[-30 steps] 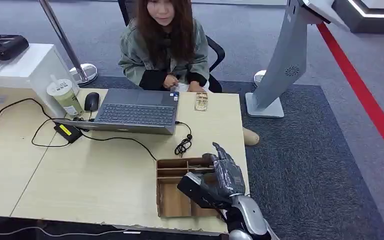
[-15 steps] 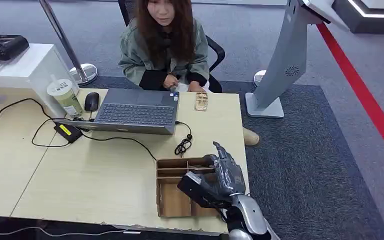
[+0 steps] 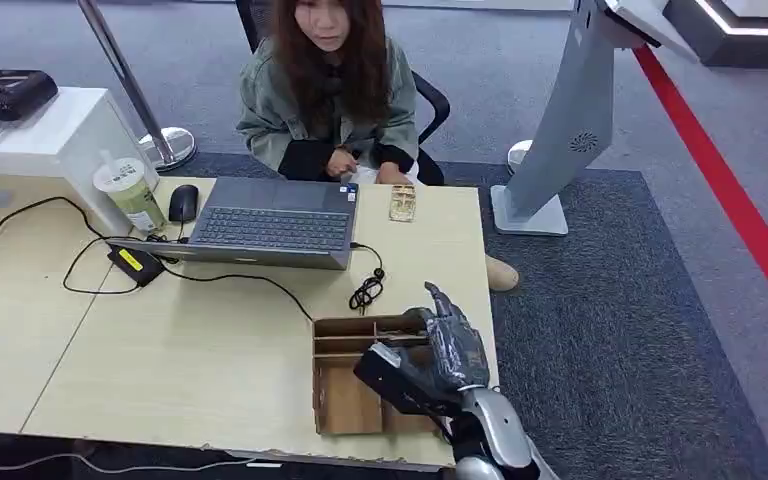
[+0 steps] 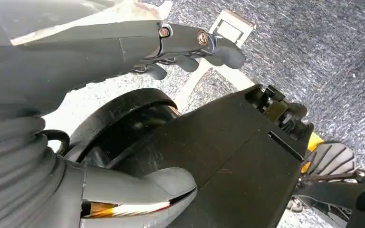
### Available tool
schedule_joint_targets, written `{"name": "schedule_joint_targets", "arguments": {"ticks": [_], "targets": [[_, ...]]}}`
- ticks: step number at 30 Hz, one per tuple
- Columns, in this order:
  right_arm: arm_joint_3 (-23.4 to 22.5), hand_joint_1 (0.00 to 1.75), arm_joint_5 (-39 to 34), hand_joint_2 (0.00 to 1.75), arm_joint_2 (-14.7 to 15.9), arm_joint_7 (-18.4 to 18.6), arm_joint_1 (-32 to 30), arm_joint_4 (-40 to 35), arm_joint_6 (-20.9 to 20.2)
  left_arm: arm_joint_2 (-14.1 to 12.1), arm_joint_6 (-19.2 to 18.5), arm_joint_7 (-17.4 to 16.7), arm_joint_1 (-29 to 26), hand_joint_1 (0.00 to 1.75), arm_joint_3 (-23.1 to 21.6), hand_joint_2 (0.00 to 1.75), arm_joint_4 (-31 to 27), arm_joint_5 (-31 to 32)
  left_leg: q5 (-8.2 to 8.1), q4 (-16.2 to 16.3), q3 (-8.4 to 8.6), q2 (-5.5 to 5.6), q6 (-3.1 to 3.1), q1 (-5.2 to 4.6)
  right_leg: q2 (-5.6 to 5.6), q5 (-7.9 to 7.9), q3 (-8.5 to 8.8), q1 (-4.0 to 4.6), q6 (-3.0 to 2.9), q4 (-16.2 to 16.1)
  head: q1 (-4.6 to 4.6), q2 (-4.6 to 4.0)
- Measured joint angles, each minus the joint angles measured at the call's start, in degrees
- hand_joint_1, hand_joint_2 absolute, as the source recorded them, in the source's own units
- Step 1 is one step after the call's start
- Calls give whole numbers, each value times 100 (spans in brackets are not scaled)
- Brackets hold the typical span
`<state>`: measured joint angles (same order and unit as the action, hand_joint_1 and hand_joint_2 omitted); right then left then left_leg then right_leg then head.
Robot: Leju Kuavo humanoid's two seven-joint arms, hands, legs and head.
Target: Pass the card to the sensor for recognition and then transmit it.
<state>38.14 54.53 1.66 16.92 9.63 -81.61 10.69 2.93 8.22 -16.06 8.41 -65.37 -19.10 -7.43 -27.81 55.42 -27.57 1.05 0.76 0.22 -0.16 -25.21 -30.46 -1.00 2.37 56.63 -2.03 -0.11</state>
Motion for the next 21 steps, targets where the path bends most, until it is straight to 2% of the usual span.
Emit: {"name": "schedule_joint_targets", "arguments": {"ticks": [21], "targets": [[2, 86, -129, 175, -31, -90, 96, 173, 111, 0, -15, 17, 0, 0, 0, 175, 0, 42, 0, 0, 0, 0, 0, 0, 0, 0, 0, 0, 0, 0, -2, 0]]}}
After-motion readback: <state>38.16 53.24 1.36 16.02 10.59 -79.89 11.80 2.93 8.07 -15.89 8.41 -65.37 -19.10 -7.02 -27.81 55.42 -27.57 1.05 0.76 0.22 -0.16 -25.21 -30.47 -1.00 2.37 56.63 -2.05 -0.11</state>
